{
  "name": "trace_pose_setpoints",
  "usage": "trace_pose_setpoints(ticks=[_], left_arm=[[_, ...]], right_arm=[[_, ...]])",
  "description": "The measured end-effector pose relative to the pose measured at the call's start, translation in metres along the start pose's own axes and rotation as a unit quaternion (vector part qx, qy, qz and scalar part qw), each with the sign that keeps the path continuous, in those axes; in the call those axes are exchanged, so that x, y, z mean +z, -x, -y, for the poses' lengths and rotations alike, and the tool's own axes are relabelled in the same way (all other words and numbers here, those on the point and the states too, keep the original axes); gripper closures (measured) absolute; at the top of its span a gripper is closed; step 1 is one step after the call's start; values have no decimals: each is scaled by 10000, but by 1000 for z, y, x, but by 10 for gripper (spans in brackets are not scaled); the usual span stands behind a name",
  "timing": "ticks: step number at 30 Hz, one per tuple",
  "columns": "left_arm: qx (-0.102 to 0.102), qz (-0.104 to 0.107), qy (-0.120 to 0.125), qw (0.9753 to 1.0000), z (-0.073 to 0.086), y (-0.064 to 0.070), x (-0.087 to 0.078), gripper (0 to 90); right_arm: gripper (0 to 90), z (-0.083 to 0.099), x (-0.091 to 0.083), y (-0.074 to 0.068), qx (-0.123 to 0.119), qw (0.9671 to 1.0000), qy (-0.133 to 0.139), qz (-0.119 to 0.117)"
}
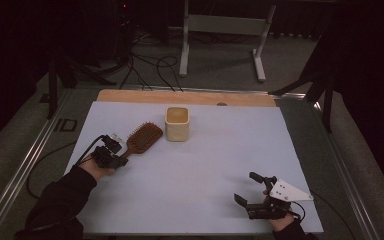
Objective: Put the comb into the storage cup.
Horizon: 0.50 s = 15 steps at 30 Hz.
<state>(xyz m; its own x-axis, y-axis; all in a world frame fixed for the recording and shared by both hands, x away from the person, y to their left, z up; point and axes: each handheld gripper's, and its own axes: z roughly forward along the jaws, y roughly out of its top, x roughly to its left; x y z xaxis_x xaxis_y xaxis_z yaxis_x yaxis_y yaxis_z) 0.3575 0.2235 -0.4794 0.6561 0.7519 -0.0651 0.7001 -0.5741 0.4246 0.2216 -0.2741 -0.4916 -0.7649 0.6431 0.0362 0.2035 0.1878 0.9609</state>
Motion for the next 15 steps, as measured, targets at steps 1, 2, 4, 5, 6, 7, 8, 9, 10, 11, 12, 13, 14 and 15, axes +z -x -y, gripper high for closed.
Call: trace_pose_setpoints(ticks=[1,2,4,5,6,7,8,9,10,11,12,13,14,15], left_arm=[[28,54,-32,10000,0,-1,-1,900],[28,54,-32,10000,0,-1,-1,900],[142,169,-142,9997,2,-3,-5,890],[177,218,-202,9994,2,-3,-5,871],[228,208,-253,9992,3,-4,-5,848],[221,221,-287,9991,3,-4,-6,835],[242,249,-316,9989,3,-5,-6,823],[263,249,-358,9987,2,-5,-6,792],[286,242,-395,9985,2,-6,-6,768],[298,242,-411,9984,2,-6,-7,739],[299,263,-421,9983,1,-7,-7,713],[319,289,-447,9981,0,-7,-7,674],[319,289,-447,9981,0,-7,-7,636],[310,290,-526,9977,-1,-8,-7,578]], right_arm=[[97,0,0,0,0,10000,0,-1],[97,0,0,0,0,10000,0,-1],[97,0,0,0,12,10000,-4,-7],[97,0,0,0,13,10000,-1,-9],[97,0,0,0,11,10000,-2,-12],[97,0,1,0,0,10000,1,-12],[97,0,1,0,5,10000,-6,-10],[97,0,1,0,18,10000,-15,-12],[97,0,1,0,23,10000,-17,-14],[97,0,1,0,25,10000,-15,-16],[97,0,1,0,31,10000,-17,-13],[97,0,1,0,32,10000,-12,-18],[97,0,1,0,32,10000,-12,-18],[97,1,2,0,20,10000,-22,-18]])
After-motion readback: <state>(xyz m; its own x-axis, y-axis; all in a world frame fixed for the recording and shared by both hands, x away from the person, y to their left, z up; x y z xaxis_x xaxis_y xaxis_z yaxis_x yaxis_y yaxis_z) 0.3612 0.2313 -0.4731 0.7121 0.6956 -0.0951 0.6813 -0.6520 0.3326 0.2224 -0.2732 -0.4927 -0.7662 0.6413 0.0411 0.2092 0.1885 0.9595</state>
